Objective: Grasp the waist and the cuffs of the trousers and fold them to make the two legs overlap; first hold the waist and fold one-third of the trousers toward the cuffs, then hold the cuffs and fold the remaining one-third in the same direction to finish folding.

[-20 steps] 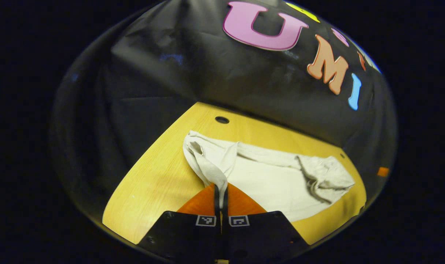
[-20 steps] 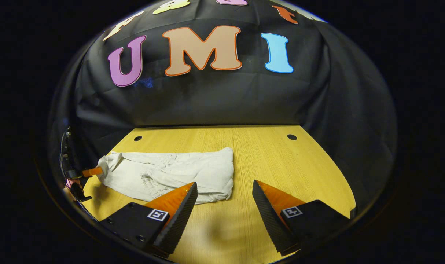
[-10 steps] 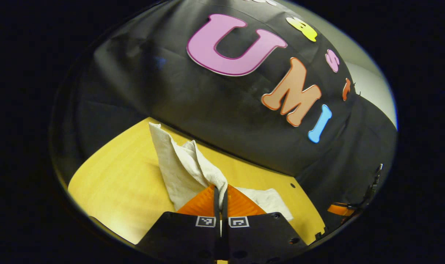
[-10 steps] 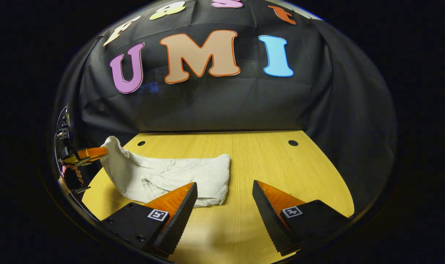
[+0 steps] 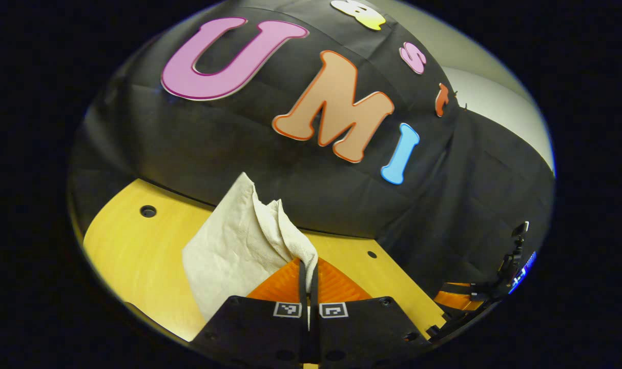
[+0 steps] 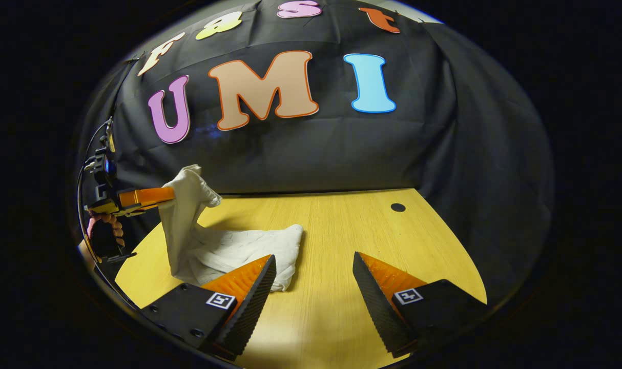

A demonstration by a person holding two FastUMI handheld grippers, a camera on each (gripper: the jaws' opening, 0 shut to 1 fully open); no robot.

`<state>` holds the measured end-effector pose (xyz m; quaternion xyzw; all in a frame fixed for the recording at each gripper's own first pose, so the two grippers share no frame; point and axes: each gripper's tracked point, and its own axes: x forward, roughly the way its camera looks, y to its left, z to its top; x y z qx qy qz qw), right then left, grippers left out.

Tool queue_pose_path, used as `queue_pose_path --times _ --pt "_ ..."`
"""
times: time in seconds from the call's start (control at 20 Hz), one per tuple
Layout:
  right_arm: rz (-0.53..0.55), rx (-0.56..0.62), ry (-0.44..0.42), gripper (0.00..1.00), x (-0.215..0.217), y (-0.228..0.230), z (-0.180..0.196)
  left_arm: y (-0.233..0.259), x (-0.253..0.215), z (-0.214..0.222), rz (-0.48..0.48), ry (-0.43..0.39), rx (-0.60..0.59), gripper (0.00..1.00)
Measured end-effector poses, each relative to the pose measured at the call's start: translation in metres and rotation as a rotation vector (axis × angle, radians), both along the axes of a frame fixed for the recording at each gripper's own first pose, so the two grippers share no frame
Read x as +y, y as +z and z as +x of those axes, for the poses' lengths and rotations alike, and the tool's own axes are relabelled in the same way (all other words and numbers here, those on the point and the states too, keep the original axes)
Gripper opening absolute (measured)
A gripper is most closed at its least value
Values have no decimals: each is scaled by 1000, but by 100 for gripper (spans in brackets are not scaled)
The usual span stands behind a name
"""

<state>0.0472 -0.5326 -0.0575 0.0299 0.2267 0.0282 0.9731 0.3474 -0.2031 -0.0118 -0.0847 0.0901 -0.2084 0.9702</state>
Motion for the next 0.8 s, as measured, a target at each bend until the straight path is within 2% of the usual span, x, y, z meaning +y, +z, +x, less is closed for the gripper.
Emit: queue_pose_path --times 0.2,0.4,0.5,0.7,0.75,0.8 --pt "20 8 -30 96 -20 -3 1 -32 -55 2 73 -80 49 0" --pt "25 -1 -45 96 -29 2 -3 -78 -78 -3 247 -119 92 0" --pt "44 -7 -37 96 -24 7 -7 -97 -88 -10 298 -141 113 0" --pt "92 -16 -12 96 -9 14 -13 -115 -105 -38 267 -208 190 7" --pt "114 -18 5 96 1 17 -13 -114 -111 -45 236 -236 204 17" --pt "131 -20 23 97 9 18 -14 -107 -115 -55 191 -271 201 12"
